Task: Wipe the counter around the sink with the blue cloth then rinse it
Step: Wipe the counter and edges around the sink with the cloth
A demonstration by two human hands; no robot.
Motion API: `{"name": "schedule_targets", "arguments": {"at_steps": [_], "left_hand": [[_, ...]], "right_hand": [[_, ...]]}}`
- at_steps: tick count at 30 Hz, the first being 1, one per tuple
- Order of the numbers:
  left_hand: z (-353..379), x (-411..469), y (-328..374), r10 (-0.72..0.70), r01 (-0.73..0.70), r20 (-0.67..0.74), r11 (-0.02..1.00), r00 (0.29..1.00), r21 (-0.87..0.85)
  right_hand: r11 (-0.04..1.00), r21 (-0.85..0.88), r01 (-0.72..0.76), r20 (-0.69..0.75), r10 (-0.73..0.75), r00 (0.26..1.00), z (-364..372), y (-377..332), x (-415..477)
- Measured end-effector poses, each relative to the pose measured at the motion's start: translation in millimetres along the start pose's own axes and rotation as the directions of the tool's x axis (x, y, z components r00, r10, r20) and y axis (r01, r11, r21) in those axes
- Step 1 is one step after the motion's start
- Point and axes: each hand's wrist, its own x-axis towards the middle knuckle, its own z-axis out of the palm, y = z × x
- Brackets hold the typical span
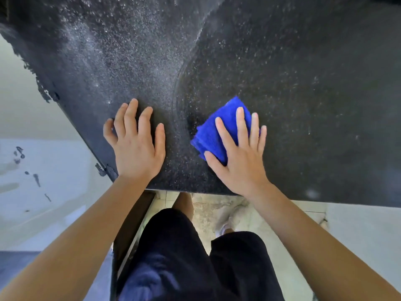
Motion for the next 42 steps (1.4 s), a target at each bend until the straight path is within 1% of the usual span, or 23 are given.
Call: {"name": "schedule_targets", "arguments": {"at_steps": [2,5,6,9,10,11,13,14,16,18,21,22,24,26,27,28,29,31,33,35,38,40,42], "left_hand": [[1.1,0.9,-0.7,0.004,-0.004,0.003,1.000,1.000,0.005],[2.9,2.3,-3.8,0.001,-0.001,-0.003,1.000,1.000,0.020],[2.8,2.9,-5.1,0.002,-0.002,0.001,1.000,1.000,0.024],[-1.3,0.8,1.0,-0.022,0.021,0.042,1.000,0.999,0.015],[-3.8,-2.7,7.1,-0.055,0.055,0.062,0.998,0.997,0.007],[-5.5,-9.5,16.2,-0.097,0.097,0.071,0.995,0.993,-0.001],[-6.7,-31.2,42.4,-0.145,0.146,0.064,0.989,0.987,-0.020],[-6.8,-44.6,59.0,-0.131,0.133,0.061,0.991,0.990,-0.031],[-2.6,-73.5,94.9,-0.046,0.048,0.062,0.998,0.997,-0.038],[6.1,-99.0,128.4,0.031,-0.028,0.074,0.999,0.997,-0.047],[20.7,-127.6,162.0,0.057,-0.053,0.096,0.998,0.994,-0.045],[24.8,-135.2,166.2,0.051,-0.049,0.108,0.998,0.993,-0.025],[29.5,-145.1,166.8,0.028,-0.029,0.135,1.000,0.990,0.003],[29.3,-148.3,163.7,0.023,-0.022,0.161,1.000,0.987,-0.008],[28.2,-148.1,161.3,0.035,-0.032,0.170,0.999,0.985,-0.022],[26.2,-146.8,157.9,0.049,-0.044,0.166,0.998,0.985,-0.035],[23.6,-145.0,152.2,0.055,-0.049,0.150,0.998,0.987,-0.042],[15.6,-144.7,131.9,0.021,-0.016,0.114,0.999,0.993,-0.038],[6.8,-146.4,103.5,-0.045,0.047,0.107,0.999,0.993,-0.017],[-1.5,-146.7,69.5,-0.119,0.118,0.089,0.993,0.989,0.016],[-14.8,-144.4,17.1,-0.236,0.235,0.022,0.971,0.972,0.039],[-23.3,-145.5,-13.5,-0.304,0.304,0.002,0.952,0.953,0.038],[-32.0,-150.9,-40.9,-0.366,0.365,0.008,0.929,0.930,0.057]], "right_hand": [[0.998,0.038,-0.057,-0.029,0.058,0.998,4.0,-30.8,23.4],[0.997,0.049,-0.054,-0.064,0.057,0.996,9.7,-50.1,34.5],[0.999,0.043,-0.024,-0.078,0.027,0.997,11.5,-45.0,29.4],[0.990,0.011,0.139,-0.093,-0.138,0.986,14.1,-1.6,-15.7],[0.986,0.004,0.166,-0.083,-0.165,0.983,16.0,18.3,-36.8],[0.987,0.001,0.161,-0.071,-0.161,0.984,17.9,41.6,-60.0],[0.997,0.004,0.080,-0.057,-0.080,0.995,20.0,96.8,-105.5],[1.000,0.003,0.023,-0.050,-0.023,0.998,18.8,126.9,-126.4],[0.995,-0.007,-0.096,-0.027,0.096,0.995,10.8,186.6,-161.5],[0.975,-0.013,-0.221,0.003,0.221,0.975,-0.8,243.4,-186.5],[0.919,-0.011,-0.393,0.014,0.393,0.919,-20.6,309.8,-202.8],[0.899,-0.007,-0.438,0.011,0.438,0.899,-24.0,321.5,-201.7],[0.847,0.025,-0.531,-0.006,0.531,0.847,-24.0,321.2,-191.4],[0.783,0.092,-0.616,-0.043,0.621,0.783,-16.1,297.5,-179.6],[0.780,0.112,-0.616,-0.066,0.624,0.778,-11.7,283.6,-175.4],[0.810,0.103,-0.578,-0.084,0.586,0.806,-7.6,270.1,-171.6],[0.853,0.081,-0.515,-0.089,0.521,0.849,-4.3,257.3,-167.8],[0.926,0.031,-0.377,-0.066,0.378,0.923,1.0,231.5,-159.4],[0.967,0.007,-0.256,-0.038,0.256,0.966,5.0,201.0,-149.8],[0.994,-0.018,-0.104,-0.028,0.103,0.994,9.5,167.1,-136.1],[0.987,-0.068,0.145,0.000,-0.145,0.989,10.5,110.3,-102.2],[0.949,-0.091,0.301,0.013,-0.301,0.954,13.4,64.0,-77.2],[0.894,-0.108,0.435,0.031,-0.434,0.900,20.5,9.5,-53.0]]}}
